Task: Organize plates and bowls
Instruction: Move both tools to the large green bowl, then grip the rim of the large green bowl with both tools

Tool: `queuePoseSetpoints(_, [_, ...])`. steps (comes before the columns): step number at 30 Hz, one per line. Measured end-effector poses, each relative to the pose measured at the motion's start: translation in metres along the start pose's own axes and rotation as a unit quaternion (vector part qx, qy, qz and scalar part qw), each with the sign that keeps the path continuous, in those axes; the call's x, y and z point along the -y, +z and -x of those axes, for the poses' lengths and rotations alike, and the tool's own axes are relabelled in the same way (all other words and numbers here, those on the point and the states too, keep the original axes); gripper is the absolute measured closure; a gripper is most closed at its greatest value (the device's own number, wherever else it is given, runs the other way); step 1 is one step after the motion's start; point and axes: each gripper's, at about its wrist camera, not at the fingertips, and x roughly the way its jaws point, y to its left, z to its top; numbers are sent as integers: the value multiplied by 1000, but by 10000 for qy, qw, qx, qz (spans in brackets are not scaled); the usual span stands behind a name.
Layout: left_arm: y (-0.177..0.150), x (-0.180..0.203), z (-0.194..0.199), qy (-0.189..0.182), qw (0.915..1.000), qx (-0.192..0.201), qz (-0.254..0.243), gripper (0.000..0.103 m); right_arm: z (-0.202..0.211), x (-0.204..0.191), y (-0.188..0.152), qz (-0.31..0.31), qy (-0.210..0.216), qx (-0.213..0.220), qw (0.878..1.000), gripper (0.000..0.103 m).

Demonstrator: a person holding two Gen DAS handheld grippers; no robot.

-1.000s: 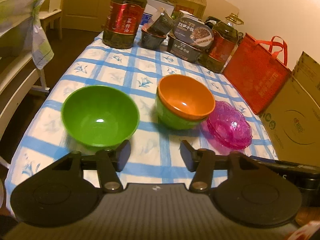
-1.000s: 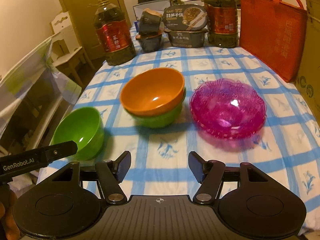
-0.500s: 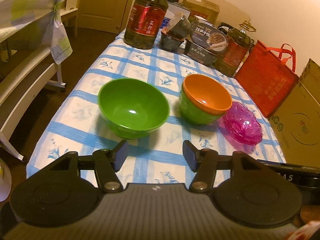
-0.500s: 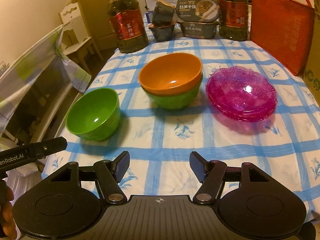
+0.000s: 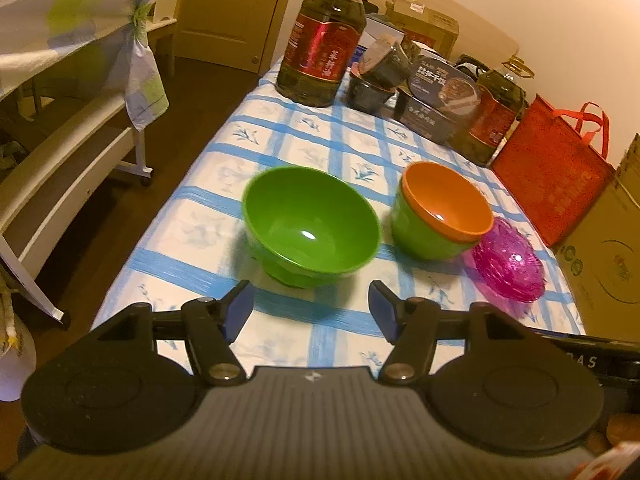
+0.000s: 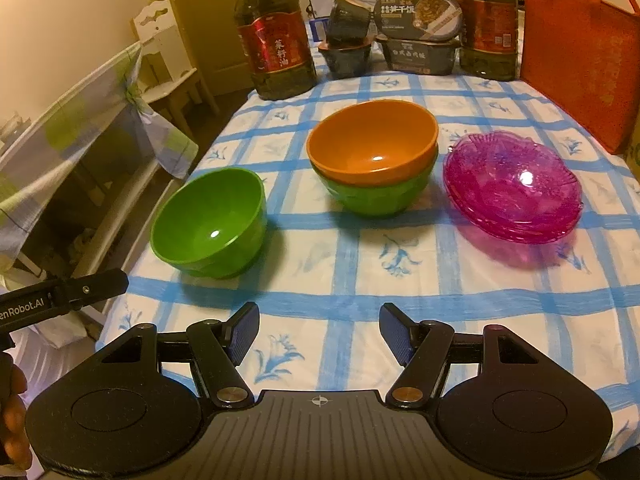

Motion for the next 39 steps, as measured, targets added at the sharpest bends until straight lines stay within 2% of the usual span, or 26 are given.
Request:
queuePoseSetpoints(9, [16, -19, -16, 86, 9999, -66, 0, 43, -20, -12, 11, -38, 171, -38, 9998, 37])
queuePoseSetpoints(29, [47, -46, -78, 120, 9992, -356, -110, 43, -93, -36, 51, -46, 284, -180, 9994, 37])
queuePoseSetpoints(33, [51, -50, -92, 25, 9991, -426, -74, 47, -109, -38, 55, -33, 252, -258, 9993, 37])
queuePoseSetpoints(39, [56, -53, -107, 69, 9987, -479, -174, 52, -128, -40, 57, -46, 273, -349, 9990, 37])
